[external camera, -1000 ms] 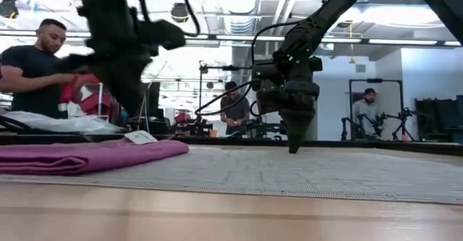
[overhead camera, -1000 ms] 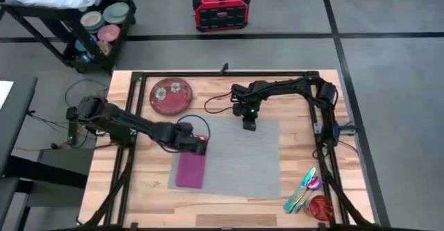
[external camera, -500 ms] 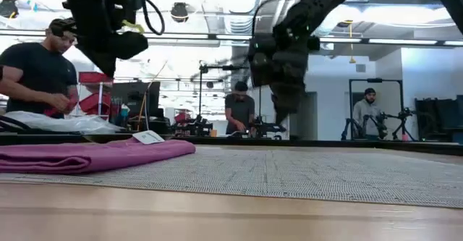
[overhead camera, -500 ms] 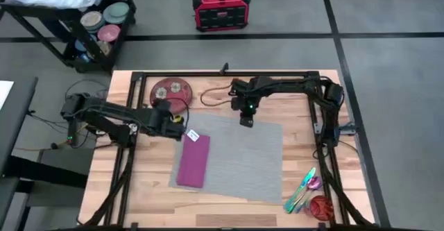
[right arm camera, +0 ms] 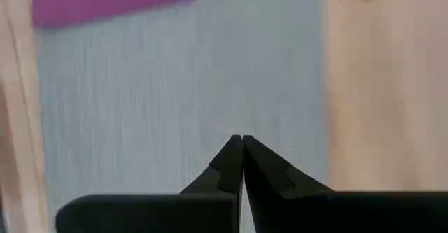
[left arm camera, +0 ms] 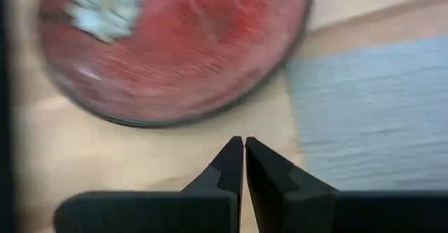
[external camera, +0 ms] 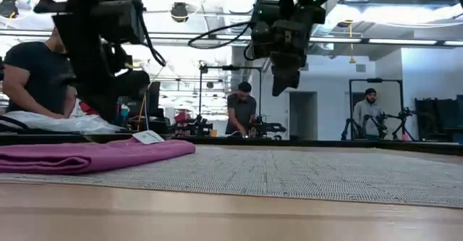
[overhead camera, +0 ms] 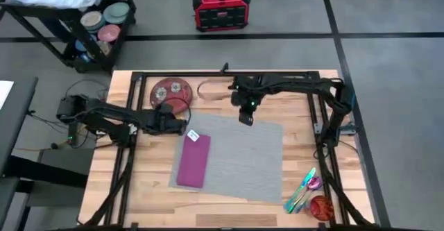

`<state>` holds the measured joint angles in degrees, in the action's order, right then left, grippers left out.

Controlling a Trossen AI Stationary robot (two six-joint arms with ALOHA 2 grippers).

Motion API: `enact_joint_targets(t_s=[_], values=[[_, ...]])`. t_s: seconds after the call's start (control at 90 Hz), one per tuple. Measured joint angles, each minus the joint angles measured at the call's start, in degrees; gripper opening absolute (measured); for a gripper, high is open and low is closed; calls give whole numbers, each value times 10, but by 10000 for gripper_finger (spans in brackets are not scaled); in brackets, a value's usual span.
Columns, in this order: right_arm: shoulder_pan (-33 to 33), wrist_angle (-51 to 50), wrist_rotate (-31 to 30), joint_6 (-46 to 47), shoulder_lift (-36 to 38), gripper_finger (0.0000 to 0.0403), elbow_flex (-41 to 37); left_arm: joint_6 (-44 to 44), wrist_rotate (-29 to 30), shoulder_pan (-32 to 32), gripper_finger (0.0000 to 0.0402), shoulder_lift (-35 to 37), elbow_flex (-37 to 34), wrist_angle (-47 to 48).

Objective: Set table place
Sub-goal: Put the pink table napkin on the gray table mat

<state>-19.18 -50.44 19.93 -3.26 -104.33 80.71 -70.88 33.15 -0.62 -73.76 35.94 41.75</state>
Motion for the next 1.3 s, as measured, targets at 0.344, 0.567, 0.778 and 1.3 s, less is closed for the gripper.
enact_joint_targets(t_s=[0.344,0.567,0.778,1.3], values=[[44,53,-6,34,-2,0,-106,-14,-47,-34,0,0,-23,-29],[66,72,-4,34,-1,0,-154,-44,-48,-54,0,0,-23,-28],[45,77,-30,28,-9,0,-161,-83,-51,-87,0,-4,-23,-32],[-18,67,-44,17,-53,0,-146,-110,-69,-174,0,-4,-25,-36]])
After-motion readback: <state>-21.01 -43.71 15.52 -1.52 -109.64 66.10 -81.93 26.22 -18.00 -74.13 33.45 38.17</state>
